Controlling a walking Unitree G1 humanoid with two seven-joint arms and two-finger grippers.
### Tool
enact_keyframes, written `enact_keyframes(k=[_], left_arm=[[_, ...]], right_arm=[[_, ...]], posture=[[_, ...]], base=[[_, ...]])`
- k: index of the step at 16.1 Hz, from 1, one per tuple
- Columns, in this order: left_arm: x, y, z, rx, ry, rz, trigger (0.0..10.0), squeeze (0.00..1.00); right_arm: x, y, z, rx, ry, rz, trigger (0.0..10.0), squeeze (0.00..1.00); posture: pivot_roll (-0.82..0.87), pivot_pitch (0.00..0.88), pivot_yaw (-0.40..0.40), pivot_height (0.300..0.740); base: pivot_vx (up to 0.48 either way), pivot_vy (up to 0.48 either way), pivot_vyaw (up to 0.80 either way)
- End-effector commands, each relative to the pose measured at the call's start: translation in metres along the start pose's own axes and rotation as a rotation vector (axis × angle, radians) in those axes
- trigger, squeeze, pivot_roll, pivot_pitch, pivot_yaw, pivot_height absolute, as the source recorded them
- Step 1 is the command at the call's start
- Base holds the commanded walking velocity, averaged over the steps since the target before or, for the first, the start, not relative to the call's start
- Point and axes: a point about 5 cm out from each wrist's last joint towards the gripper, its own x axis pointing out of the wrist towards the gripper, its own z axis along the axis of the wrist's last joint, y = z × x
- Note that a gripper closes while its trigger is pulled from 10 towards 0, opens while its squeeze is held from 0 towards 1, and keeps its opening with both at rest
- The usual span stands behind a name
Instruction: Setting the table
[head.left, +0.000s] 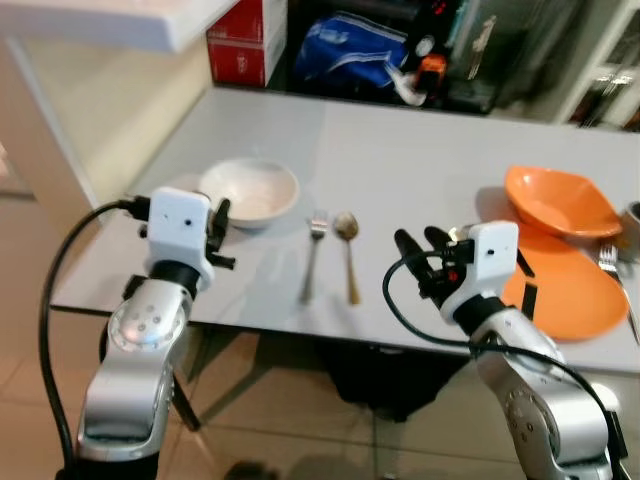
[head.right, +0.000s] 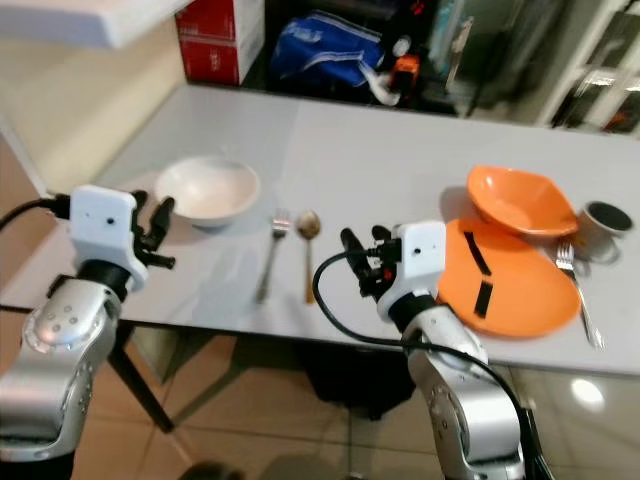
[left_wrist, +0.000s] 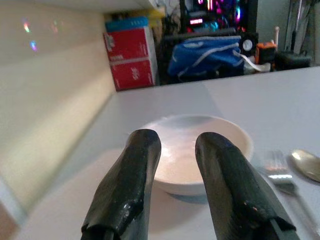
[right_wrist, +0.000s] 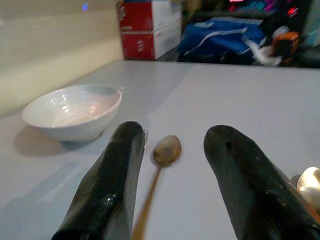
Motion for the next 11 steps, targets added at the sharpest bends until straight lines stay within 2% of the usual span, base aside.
enact_keyframes(k=[1,2,3,6,11], left_arm=[[0.003,0.003,-0.001,0.001,0.021,0.009,10.0,0.00],[0.005,0.001,0.000,-0.040,0.021,-0.018,10.0,0.00],[0.007,-0.003,0.005,-0.081,-0.006,-0.042,10.0,1.00],[0.008,-0.007,0.007,-0.088,-0.010,-0.051,10.0,1.00],[0.009,0.006,0.010,-0.072,-0.018,-0.016,10.0,1.00]], right_arm=[[0.002,-0.002,0.000,0.008,-0.010,-0.020,10.0,0.00],[0.001,-0.003,0.001,0.035,-0.021,-0.031,10.0,1.00],[0.001,-0.003,0.004,0.036,-0.039,-0.039,10.0,1.00],[0.005,0.000,0.009,0.026,-0.066,-0.038,10.0,1.00],[0.009,0.007,0.012,0.030,-0.079,-0.007,10.0,1.00]], posture=[[0.04,0.021,-0.057,0.740],[0.04,0.022,-0.053,0.740],[0.04,0.022,-0.050,0.740],[0.04,0.023,-0.049,0.740],[0.05,0.028,-0.058,0.740]], base=[[0.000,0.480,0.00],[0.000,0.480,0.00],[0.000,0.480,0.00],[0.000,0.480,0.00],[0.000,0.480,0.00]])
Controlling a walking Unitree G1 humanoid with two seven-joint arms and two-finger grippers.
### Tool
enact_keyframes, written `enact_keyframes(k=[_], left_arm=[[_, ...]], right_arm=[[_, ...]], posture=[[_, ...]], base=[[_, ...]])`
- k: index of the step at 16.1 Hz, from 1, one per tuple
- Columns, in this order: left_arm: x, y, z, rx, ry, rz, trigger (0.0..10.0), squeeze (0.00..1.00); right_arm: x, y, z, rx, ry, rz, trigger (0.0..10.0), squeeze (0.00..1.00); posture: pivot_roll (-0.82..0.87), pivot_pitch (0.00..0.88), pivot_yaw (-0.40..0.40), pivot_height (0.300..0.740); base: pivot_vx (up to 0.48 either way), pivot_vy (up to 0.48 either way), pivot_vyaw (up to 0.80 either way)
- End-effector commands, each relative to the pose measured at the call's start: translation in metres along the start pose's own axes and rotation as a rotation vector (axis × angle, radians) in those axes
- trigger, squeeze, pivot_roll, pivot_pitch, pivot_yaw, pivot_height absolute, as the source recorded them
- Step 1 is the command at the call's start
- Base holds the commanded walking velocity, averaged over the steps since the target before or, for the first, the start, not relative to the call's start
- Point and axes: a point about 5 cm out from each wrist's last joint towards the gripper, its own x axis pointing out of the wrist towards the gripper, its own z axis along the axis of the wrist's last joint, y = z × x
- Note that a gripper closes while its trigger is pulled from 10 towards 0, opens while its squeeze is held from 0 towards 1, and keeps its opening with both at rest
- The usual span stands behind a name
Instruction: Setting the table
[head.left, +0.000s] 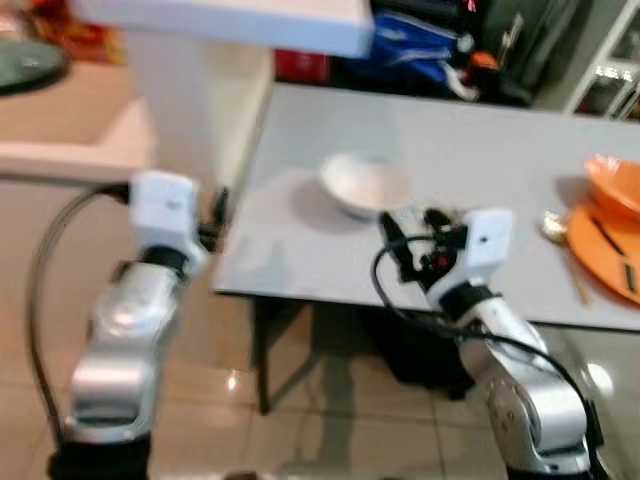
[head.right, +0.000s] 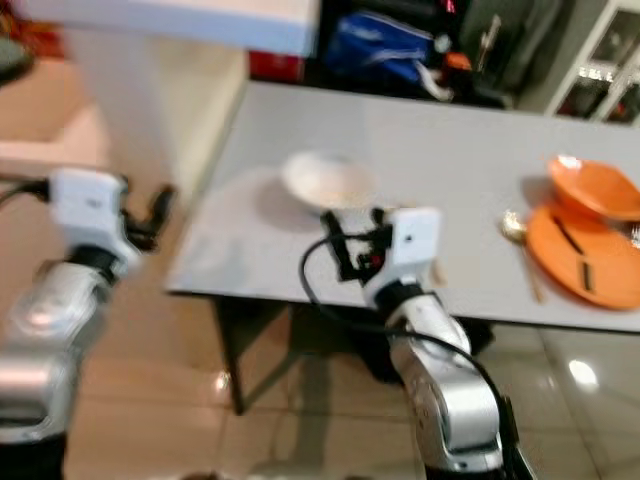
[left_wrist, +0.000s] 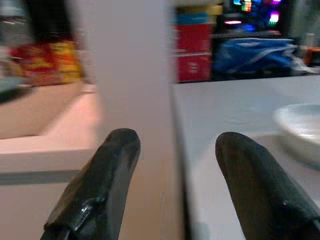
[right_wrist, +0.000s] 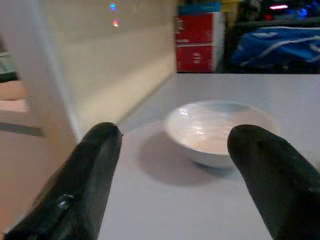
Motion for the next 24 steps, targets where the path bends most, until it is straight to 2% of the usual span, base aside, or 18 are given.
enact_keyframes(k=[1,3,4,5,10,18,21,24], left_arm=[[0.002,-0.006,0.005,-0.006,-0.014,-0.019,10.0,1.00],[0.008,0.006,0.012,0.013,-0.030,0.041,10.0,1.00],[0.009,0.009,0.013,0.020,-0.034,0.056,10.0,1.00],[0.012,0.012,0.016,0.026,-0.037,0.076,10.0,0.00],[0.020,0.006,0.024,0.035,-0.062,0.081,10.0,0.00],[0.019,0.001,0.024,0.049,-0.074,0.091,10.0,0.00],[0.021,-0.005,0.026,0.058,-0.092,0.054,10.0,0.00],[0.023,-0.010,0.026,0.063,-0.100,0.025,10.0,0.00]], right_arm=[[-0.002,-0.007,0.003,-0.009,-0.008,-0.018,10.0,1.00],[0.001,-0.006,0.004,-0.046,0.003,-0.016,10.0,1.00],[0.002,-0.005,0.004,-0.054,0.005,-0.016,10.0,0.66],[0.003,-0.005,0.005,-0.056,0.000,-0.013,10.0,0.00],[0.004,-0.006,0.005,-0.030,0.013,-0.020,10.0,0.00],[0.010,-0.009,0.005,-0.035,0.023,-0.012,10.0,0.00],[0.016,-0.015,0.008,-0.057,-0.002,-0.055,10.0,0.00],[0.020,-0.014,0.014,-0.058,-0.032,-0.047,10.0,0.00]], posture=[[0.05,0.029,-0.058,0.740],[0.05,0.030,-0.061,0.740],[0.05,0.030,-0.061,0.740],[0.05,0.028,-0.060,0.740],[0.05,0.024,-0.057,0.740],[0.07,0.006,-0.098,0.740],[0.09,0.000,-0.097,0.740],[0.09,0.000,-0.096,0.740]], base=[[0.000,0.480,0.00],[0.000,0.480,0.00],[0.000,0.480,0.00],[0.000,0.480,0.00],[0.000,0.480,-0.32],[0.000,0.480,0.00],[0.000,0.480,0.00],[0.000,0.479,0.00]])
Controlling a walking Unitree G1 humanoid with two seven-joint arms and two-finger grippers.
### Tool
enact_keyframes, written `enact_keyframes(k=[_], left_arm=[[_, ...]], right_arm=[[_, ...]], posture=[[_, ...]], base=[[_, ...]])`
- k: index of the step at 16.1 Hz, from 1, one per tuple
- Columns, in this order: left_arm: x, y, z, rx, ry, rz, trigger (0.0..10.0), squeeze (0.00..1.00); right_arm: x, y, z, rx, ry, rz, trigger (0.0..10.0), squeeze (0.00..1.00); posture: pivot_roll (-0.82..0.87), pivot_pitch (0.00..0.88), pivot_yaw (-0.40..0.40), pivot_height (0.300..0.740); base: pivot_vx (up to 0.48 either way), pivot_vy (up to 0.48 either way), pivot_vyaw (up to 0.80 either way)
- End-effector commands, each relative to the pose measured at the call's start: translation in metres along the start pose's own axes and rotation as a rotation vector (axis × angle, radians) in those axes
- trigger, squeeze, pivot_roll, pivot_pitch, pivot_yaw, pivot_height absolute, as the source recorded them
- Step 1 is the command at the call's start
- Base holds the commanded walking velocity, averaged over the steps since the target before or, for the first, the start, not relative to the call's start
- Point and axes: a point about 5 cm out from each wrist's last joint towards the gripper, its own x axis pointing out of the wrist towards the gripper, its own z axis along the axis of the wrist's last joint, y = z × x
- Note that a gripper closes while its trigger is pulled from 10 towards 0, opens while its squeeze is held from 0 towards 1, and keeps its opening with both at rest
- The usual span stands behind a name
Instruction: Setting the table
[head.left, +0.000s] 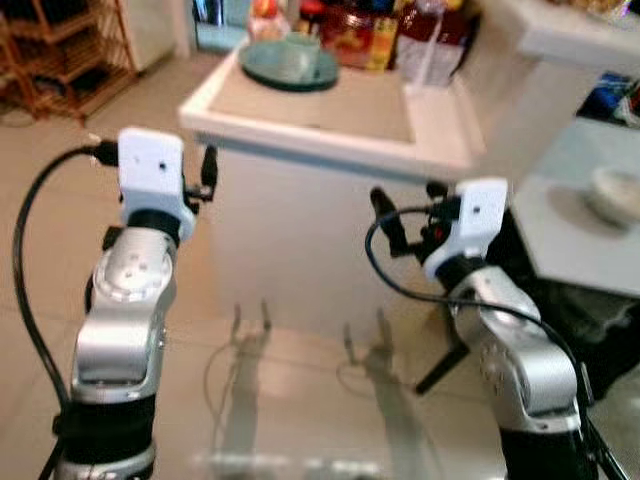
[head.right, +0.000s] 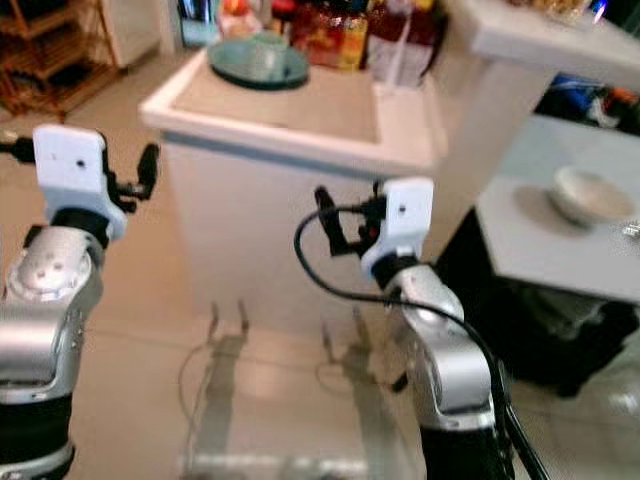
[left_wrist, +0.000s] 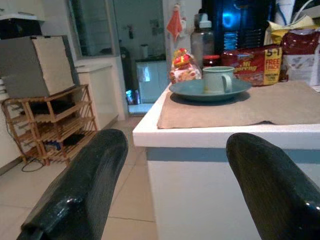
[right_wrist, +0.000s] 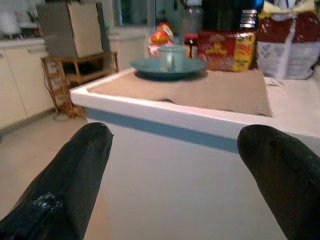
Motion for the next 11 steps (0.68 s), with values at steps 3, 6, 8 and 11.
enact_keyframes(k=[3,6,8,11], left_arm=[[0.002,-0.017,0.004,-0.016,-0.017,-0.090,10.0,0.00],[-0.004,-0.032,-0.004,-0.053,0.002,-0.143,10.0,0.00],[-0.003,-0.037,-0.009,-0.031,-0.009,-0.141,10.0,0.00],[-0.001,-0.039,-0.012,-0.071,-0.022,-0.159,10.0,0.00]], right_arm=[[0.002,-0.009,0.008,-0.008,-0.051,-0.047,10.0,0.00],[-0.001,-0.024,0.004,-0.004,-0.051,-0.189,10.0,0.00],[-0.003,-0.029,-0.002,-0.007,-0.041,-0.219,10.0,0.00],[-0.008,-0.024,-0.017,0.015,-0.007,-0.219,10.0,0.00]], posture=[[0.10,0.000,-0.095,0.740],[0.10,0.000,-0.071,0.740],[0.11,0.000,-0.067,0.740],[0.09,0.000,-0.034,0.740]], base=[[0.000,0.405,0.00],[0.000,0.000,0.00],[0.000,0.000,0.00],[0.000,0.000,0.00]])
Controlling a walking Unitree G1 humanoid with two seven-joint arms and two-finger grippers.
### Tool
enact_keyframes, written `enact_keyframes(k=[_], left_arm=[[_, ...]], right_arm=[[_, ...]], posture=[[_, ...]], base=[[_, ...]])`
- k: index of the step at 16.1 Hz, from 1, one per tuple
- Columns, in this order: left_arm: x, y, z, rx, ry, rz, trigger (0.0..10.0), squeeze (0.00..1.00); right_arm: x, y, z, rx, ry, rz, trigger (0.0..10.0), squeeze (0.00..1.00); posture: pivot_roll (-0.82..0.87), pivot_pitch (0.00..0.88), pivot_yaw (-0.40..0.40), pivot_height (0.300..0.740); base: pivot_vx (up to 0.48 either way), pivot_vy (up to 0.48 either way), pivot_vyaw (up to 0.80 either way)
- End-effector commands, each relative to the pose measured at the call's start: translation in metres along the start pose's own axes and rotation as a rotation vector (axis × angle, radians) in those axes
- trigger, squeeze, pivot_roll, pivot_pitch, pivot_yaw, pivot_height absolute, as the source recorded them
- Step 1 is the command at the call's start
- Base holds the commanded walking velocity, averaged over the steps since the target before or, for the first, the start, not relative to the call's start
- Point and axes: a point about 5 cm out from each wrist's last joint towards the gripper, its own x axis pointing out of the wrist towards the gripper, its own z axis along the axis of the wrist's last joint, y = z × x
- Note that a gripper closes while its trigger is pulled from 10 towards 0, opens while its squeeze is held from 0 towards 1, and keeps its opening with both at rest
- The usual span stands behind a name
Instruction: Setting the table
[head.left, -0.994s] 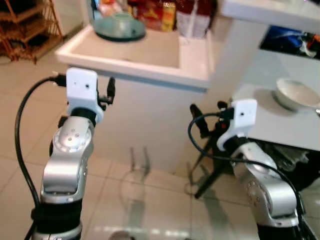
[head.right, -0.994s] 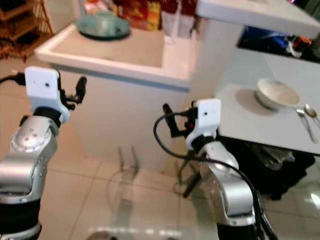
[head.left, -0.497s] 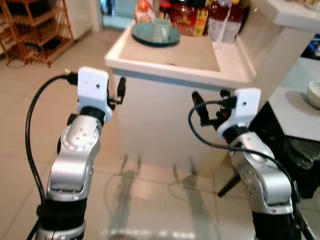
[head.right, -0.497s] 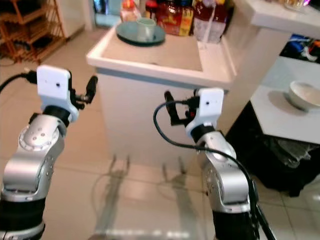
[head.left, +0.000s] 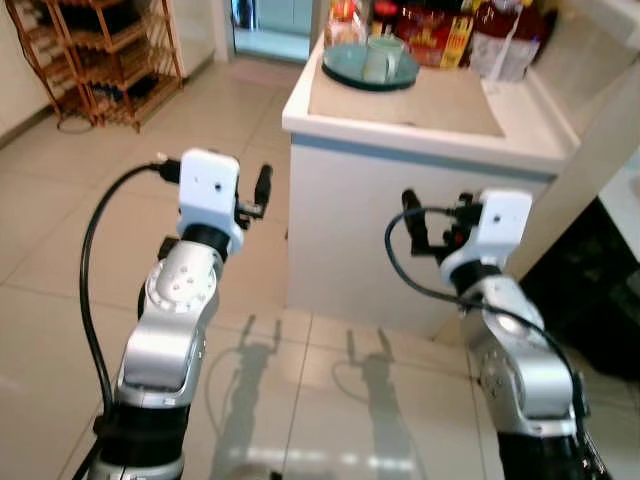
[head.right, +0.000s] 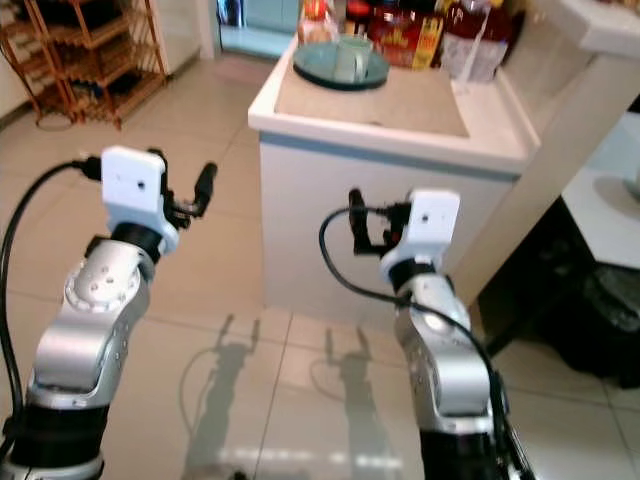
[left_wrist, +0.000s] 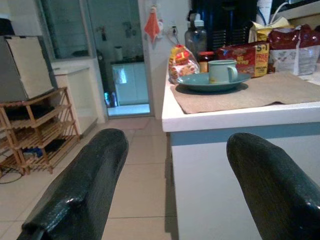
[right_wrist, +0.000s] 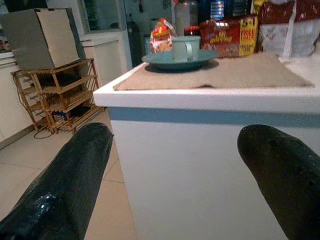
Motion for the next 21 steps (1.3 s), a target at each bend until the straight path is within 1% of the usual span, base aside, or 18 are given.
enact_keyframes(k=[1,3,4,5,6,11,12,14,17,20,21], left_arm=[[0.001,-0.002,0.000,-0.007,-0.007,-0.027,10.0,0.00],[0.002,-0.001,0.002,-0.007,-0.010,-0.034,10.0,0.00],[0.004,-0.001,0.004,-0.002,-0.015,-0.032,10.0,0.00],[0.004,-0.001,0.004,0.000,-0.020,-0.031,10.0,0.00],[0.003,0.000,0.002,-0.009,-0.012,-0.017,10.0,0.00],[0.001,0.007,0.000,-0.003,-0.001,0.016,10.0,0.00],[0.001,0.009,0.000,0.001,-0.001,0.022,10.0,0.00],[0.002,0.010,0.001,0.008,-0.001,0.028,10.0,0.00],[0.003,0.015,0.003,0.018,-0.007,0.048,10.0,0.00],[0.004,0.016,0.004,0.030,-0.012,0.056,10.0,0.00],[0.005,0.017,0.004,0.033,-0.012,0.058,10.0,0.00]], right_arm=[[-0.002,-0.002,0.001,0.004,-0.016,-0.016,10.0,0.00],[0.000,0.000,0.002,-0.006,-0.020,0.007,10.0,0.00],[0.002,0.004,0.004,-0.021,-0.019,0.051,10.0,0.00],[0.003,0.006,0.005,-0.029,-0.020,0.069,10.0,0.00],[0.007,0.007,0.006,-0.070,-0.021,0.080,10.0,0.00],[0.020,0.012,0.018,-0.118,-0.053,0.146,10.0,0.00],[0.026,0.011,0.022,-0.122,-0.061,0.149,10.0,0.00],[0.030,0.012,0.026,-0.121,-0.074,0.162,10.0,0.00],[0.033,0.015,0.029,-0.111,-0.081,0.190,10.0,0.00],[0.036,0.016,0.031,-0.150,-0.083,0.212,10.0,0.00],[0.037,0.016,0.032,-0.142,-0.086,0.204,10.0,0.00]], posture=[[0.09,0.000,-0.022,0.740],[0.08,0.000,-0.020,0.740],[0.08,0.000,-0.027,0.740],[0.08,0.000,-0.027,0.740],[0.08,0.000,-0.032,0.740],[0.09,0.000,-0.055,0.740],[0.09,0.000,-0.059,0.740],[0.09,0.000,-0.068,0.740],[0.09,0.000,-0.076,0.740],[0.09,0.000,-0.083,0.740],[0.09,0.000,-0.084,0.740]], base=[[0.285,0.000,-0.80],[0.352,0.000,-0.80],[0.405,0.000,0.00],[0.405,0.000,0.00],[0.428,0.000,0.00],[0.433,0.000,0.00],[0.439,0.000,0.00],[0.448,0.000,0.00],[0.456,0.000,0.00],[0.467,0.000,0.00],[0.472,0.000,0.55]])
